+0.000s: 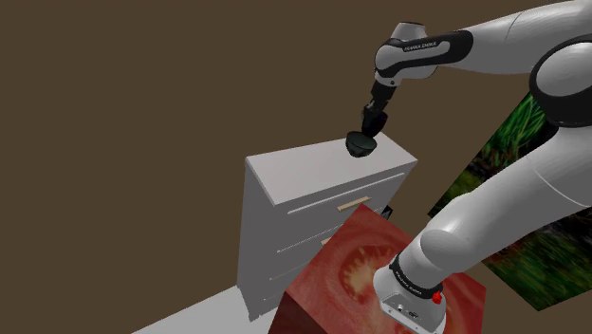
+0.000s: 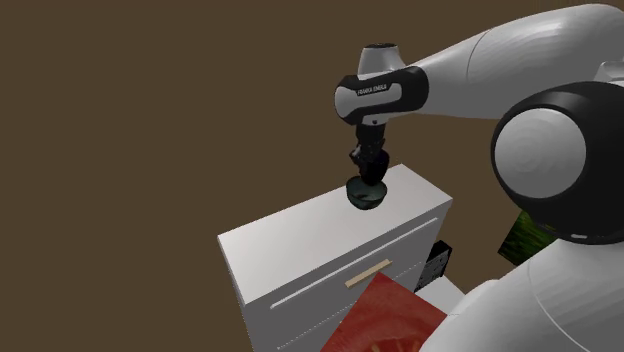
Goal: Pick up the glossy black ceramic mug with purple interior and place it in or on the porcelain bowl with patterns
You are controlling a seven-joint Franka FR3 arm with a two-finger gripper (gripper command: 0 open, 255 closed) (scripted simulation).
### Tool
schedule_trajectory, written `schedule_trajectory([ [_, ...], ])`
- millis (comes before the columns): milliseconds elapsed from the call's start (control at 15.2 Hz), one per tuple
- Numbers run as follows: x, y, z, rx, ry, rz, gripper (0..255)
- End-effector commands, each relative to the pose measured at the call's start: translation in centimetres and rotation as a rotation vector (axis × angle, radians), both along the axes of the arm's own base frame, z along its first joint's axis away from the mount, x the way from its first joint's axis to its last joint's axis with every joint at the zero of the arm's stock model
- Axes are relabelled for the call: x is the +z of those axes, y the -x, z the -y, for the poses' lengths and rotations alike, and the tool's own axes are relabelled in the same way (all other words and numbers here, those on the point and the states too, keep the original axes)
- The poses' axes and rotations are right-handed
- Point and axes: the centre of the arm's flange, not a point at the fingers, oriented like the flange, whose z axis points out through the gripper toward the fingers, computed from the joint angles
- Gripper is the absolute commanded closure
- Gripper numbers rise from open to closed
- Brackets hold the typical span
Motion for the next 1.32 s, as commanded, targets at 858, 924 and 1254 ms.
schedule_trajectory([
  [858,-3.4,0.0,0.1,0.000,0.000,0.001,0],
  [924,-3.4,0.0,0.1,0.000,0.000,0.001,0],
  [1254,-2.0,0.0,0.0,0.000,0.000,0.001,0],
])
